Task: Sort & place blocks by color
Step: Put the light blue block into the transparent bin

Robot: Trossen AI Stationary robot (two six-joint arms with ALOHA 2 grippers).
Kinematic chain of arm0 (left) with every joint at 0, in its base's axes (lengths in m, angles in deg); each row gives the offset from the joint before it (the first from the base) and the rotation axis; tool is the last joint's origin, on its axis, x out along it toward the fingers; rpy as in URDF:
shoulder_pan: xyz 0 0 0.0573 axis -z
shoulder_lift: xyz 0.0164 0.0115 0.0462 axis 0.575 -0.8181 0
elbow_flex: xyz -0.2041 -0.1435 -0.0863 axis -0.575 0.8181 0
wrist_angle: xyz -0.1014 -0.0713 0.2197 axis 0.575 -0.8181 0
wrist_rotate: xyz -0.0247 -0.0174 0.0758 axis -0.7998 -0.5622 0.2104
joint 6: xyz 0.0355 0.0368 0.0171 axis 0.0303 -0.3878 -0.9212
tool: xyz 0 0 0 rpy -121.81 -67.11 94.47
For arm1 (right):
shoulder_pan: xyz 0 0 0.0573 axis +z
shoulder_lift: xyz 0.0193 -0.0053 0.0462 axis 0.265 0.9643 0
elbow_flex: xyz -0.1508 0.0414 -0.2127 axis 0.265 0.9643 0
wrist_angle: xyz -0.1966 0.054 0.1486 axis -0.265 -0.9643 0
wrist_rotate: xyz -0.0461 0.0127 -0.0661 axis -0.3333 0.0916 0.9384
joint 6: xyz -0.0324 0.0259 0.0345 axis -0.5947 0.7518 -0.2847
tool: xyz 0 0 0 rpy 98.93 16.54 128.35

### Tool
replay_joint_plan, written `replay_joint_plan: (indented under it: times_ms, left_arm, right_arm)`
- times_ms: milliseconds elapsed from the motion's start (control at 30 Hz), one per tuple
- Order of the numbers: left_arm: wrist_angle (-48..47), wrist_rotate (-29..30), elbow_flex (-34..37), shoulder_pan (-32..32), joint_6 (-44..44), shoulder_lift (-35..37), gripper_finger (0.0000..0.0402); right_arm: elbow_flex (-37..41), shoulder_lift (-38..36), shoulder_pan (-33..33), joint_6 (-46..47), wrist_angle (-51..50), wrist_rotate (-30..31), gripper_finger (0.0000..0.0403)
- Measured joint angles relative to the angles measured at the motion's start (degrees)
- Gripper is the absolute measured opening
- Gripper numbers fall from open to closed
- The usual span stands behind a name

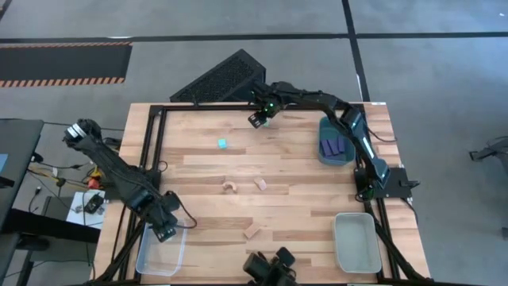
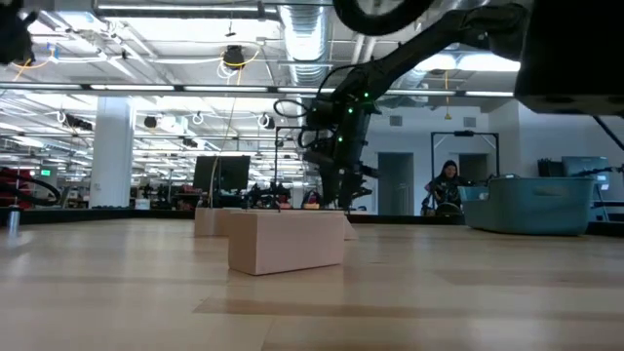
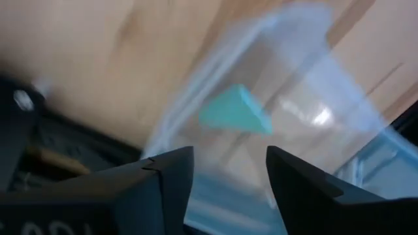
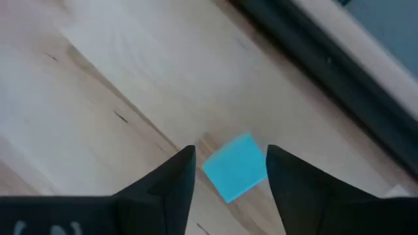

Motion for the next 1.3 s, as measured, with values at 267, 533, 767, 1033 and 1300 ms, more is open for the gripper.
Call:
replay_joint_plan:
  times_ms: [267,533,767,1033,1300]
  left_arm:
    - [-0.7,-8.3,0.0,-0.9,-10.7,-6.8,0.0204]
    - [-1.1,-8.2,-0.1,-7.7,-16.4,-4.9,0.0206]
    - [-1.1,-4.6,-0.1,-13.0,-13.5,1.0,0.0206]
    - [-1.1,11.6,-0.1,-18.4,-3.1,7.2,0.0206]
    - [2.3,22.2,-0.1,-20.7,5.2,8.1,0.0206]
  right_arm:
    - [0.0,-0.1,-0.4,-4.4,-4.1,-5.9,0.021]
    - [0.1,-0.1,-0.4,-12.6,-7.9,-11.3,0.0163]
    - [0.1,-1.8,-0.5,-22.6,-12.1,-11.5,0.0105]
    - [0.1,-2.9,-3.2,-36.3,-6.8,-11.7,0.0021]
    - [0.1,-3.0,-3.6,-59.4,-7.8,-11.1,0.0015]
